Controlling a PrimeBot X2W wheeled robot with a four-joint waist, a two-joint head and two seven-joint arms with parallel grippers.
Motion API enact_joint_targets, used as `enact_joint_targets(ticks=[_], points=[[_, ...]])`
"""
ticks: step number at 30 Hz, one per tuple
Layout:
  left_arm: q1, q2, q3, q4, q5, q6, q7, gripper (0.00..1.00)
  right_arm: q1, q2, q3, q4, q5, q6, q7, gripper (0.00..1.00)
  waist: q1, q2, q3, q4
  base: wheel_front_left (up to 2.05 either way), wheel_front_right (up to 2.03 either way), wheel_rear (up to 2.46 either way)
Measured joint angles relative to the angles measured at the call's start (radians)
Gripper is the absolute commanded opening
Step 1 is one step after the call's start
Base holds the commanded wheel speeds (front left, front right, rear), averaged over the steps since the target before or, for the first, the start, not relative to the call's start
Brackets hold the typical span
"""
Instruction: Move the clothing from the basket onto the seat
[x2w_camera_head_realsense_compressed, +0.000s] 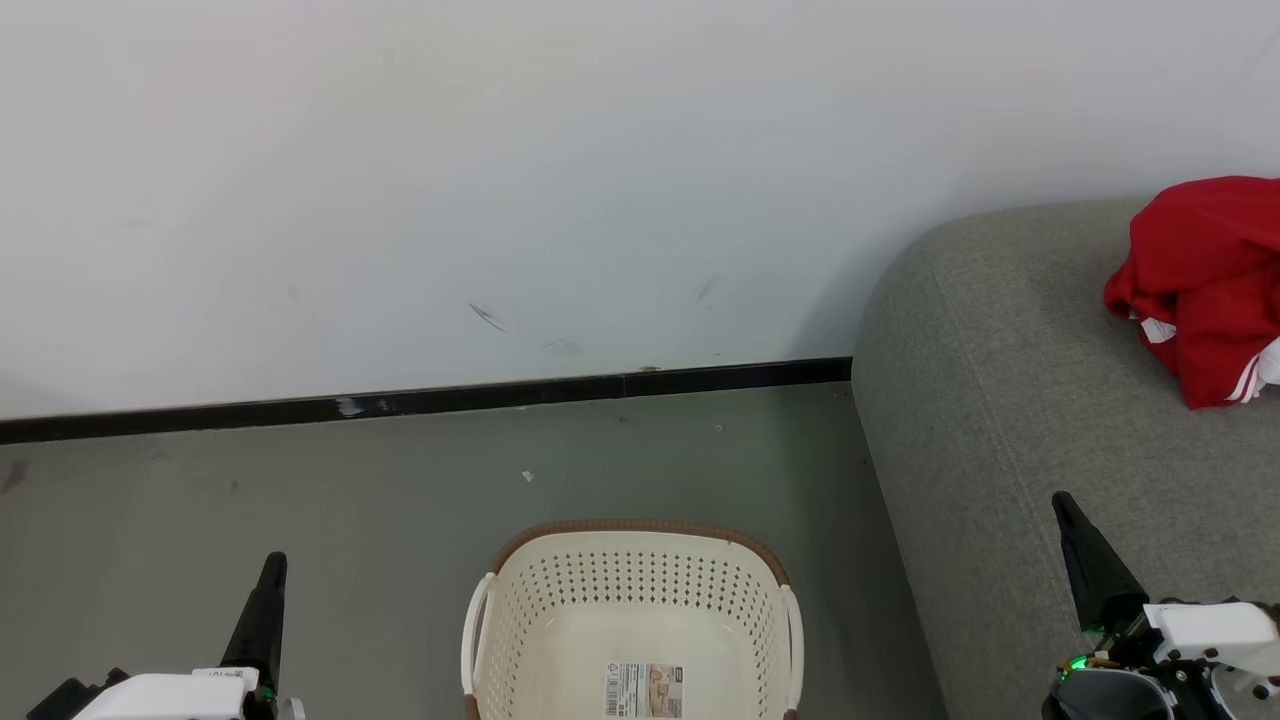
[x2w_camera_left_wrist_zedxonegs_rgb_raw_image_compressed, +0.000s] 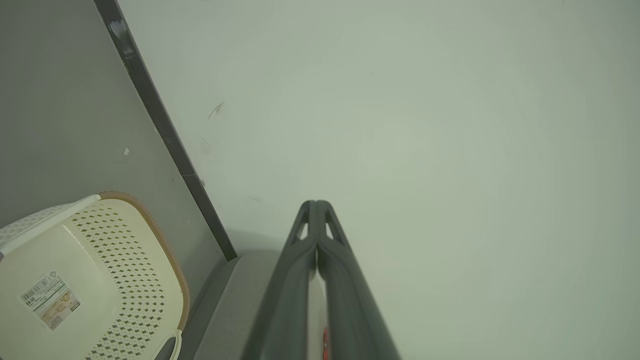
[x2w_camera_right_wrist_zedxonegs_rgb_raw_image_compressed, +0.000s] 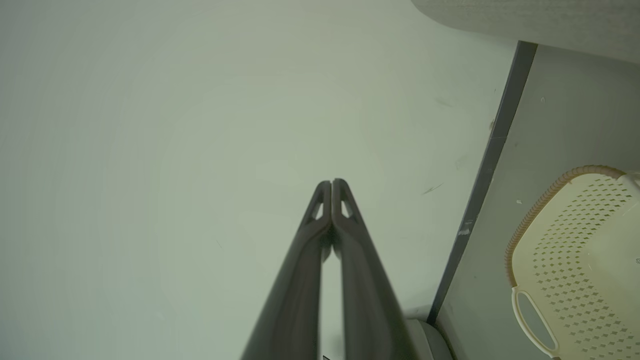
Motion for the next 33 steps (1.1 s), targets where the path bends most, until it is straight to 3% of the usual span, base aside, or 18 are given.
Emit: enact_joint_targets(ticks=[33], points=[[0.0,0.0,0.0,0.0,0.0,0.0,0.0,0.0,0.0,0.0,0.001,0.0,0.0,0.0,0.0,0.0,-0.0001,0.0,0.0,0.0,0.0,0.0,0.0]])
